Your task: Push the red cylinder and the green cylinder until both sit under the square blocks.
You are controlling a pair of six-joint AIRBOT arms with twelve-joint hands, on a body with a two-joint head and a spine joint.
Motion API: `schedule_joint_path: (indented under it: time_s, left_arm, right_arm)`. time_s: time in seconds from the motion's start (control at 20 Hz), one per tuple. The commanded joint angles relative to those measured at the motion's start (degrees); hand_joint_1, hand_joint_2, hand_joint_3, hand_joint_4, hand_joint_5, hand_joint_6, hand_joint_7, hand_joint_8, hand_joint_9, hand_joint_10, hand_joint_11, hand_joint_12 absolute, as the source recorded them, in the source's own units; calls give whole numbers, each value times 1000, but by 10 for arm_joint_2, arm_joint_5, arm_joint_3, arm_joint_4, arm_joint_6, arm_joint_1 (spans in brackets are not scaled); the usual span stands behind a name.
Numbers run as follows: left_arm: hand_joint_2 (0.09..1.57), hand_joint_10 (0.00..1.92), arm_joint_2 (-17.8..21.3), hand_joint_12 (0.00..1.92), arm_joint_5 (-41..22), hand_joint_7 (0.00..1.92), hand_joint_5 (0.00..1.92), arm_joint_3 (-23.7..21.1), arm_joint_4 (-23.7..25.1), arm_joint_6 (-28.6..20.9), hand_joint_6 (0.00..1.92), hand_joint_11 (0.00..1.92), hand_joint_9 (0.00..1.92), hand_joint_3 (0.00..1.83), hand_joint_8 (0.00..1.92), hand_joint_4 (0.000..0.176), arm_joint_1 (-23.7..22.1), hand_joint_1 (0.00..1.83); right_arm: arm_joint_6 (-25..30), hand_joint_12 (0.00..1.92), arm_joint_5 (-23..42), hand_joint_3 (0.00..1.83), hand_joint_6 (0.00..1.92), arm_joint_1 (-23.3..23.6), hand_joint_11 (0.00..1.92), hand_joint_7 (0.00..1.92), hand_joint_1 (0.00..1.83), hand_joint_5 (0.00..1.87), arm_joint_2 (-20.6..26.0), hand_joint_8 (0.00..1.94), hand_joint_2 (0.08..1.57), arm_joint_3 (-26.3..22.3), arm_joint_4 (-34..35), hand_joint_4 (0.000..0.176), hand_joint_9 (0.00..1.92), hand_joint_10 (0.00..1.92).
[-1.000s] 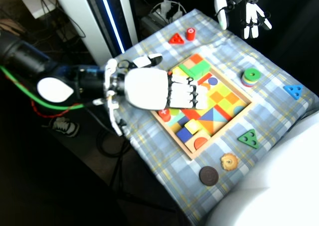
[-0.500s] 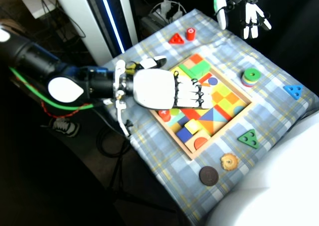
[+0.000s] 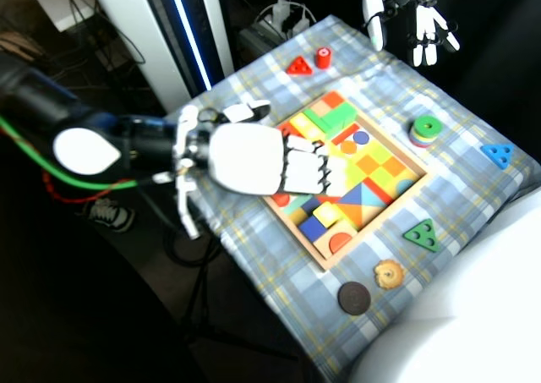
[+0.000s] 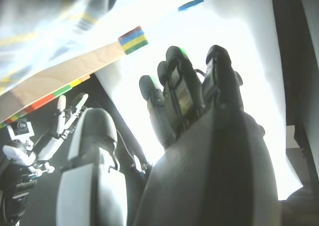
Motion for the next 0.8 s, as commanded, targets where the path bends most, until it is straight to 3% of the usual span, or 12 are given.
schedule_joint_path:
  time_s: [0.0,0.05,0.1,0.2,0.25,0.35,0.55,0.7,0.75]
  left_arm:
    - [1254,2,0,0,-68,471,631,2,20,-3,4,0,430,0,3,0,-3,791]
    - [1250,1,1,0,-68,472,631,2,20,-3,4,0,429,0,3,0,-3,799]
    - [1243,6,1,0,-67,494,643,2,20,-3,8,0,439,0,10,0,-3,801]
    - [1250,3,1,0,-67,473,628,2,20,-3,2,0,429,0,4,0,-3,778]
    - [1249,2,1,0,-67,472,628,2,20,-3,2,0,428,0,3,0,-3,776]
    - [1244,3,1,0,-67,482,635,2,20,-3,4,0,430,0,5,0,-3,791]
    - [1259,0,1,0,-66,472,612,1,20,-3,6,0,412,4,2,0,-3,745]
    - [1261,4,1,0,-66,477,622,1,20,-3,9,0,421,5,4,0,-3,739]
    - [1259,2,1,0,-65,477,627,1,19,-3,8,0,413,2,3,0,-3,765]
  right_arm:
    - [0,0,34,2,7,6,0,0,0,411,3,0,847,-3,16,114,0,0]
    - [0,0,33,4,7,5,0,0,0,413,8,0,853,-5,16,104,0,0]
    - [0,0,30,11,3,4,0,0,0,406,12,0,869,-8,16,78,0,0]
    - [0,0,27,12,0,1,0,0,0,401,19,0,874,-12,17,105,0,0]
    - [0,0,26,0,0,-2,0,0,0,380,24,0,842,-14,19,145,0,0]
    - [0,0,24,0,0,-7,0,0,0,376,32,0,828,-17,22,163,0,0]
    - [0,0,23,0,0,-14,0,0,0,360,48,0,809,-27,30,176,0,0]
    - [0,0,22,0,2,-15,0,0,0,336,59,0,813,-35,30,176,0,0]
    - [-3,0,22,0,13,-15,0,0,0,367,62,0,817,-37,35,169,0,0]
